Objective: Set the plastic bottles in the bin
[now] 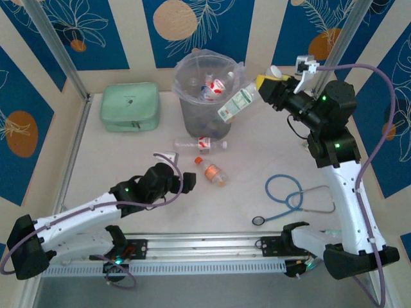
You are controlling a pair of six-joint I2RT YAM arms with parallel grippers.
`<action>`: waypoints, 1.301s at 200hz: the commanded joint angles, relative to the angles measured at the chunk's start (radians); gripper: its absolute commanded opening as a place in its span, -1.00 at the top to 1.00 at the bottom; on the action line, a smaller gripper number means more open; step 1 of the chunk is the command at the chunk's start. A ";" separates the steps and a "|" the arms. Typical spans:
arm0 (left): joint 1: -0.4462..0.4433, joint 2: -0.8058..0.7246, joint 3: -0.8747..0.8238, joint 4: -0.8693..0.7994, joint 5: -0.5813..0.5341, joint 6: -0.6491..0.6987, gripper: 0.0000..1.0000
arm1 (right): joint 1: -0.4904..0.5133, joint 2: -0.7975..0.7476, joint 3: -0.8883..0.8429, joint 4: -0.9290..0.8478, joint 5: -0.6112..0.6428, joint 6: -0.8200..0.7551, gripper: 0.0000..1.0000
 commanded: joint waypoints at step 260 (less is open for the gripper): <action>0.005 -0.224 -0.099 -0.148 -0.047 -0.220 -0.94 | 0.150 1.321 1.149 -0.541 0.030 -0.038 0.81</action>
